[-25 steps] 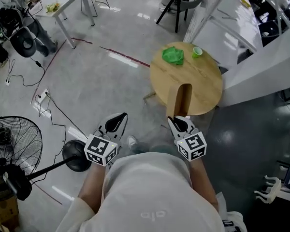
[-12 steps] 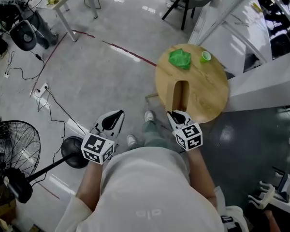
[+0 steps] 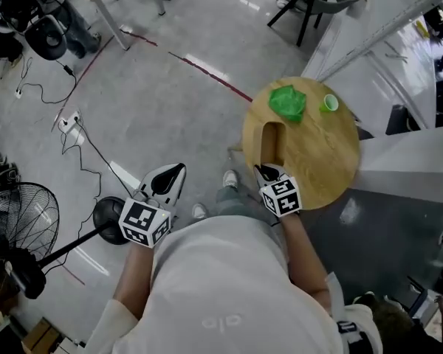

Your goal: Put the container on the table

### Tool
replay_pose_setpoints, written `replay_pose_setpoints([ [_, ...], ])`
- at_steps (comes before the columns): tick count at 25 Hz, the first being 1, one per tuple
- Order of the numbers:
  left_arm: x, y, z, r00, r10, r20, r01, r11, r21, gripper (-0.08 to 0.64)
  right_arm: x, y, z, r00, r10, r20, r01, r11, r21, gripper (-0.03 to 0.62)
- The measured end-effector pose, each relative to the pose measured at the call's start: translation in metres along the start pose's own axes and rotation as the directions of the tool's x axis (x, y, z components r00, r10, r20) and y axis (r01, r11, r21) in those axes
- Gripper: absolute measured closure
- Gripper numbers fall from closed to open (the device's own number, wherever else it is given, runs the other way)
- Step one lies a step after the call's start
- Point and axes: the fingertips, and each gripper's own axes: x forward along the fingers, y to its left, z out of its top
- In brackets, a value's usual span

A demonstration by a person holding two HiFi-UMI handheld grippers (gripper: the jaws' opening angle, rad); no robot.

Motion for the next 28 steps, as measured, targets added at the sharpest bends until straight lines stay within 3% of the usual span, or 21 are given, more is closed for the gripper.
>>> replay_pose_setpoints([
  [12,0.049,0.025,0.002,0.991,0.122,-0.058,-0.125,0.991,-0.050,0.543,0.092,-0.073,-0.015,0.982,0.054,-0.182,-0.057,0.998,-0.011,0.554],
  [28,0.056,0.034,-0.008,0.966,0.241,-0.098,-0.250,0.963,-0.101,0.543,0.153,-0.107,-0.021,0.949,0.069,-0.307,-0.079,0.997,-0.019,0.534],
])
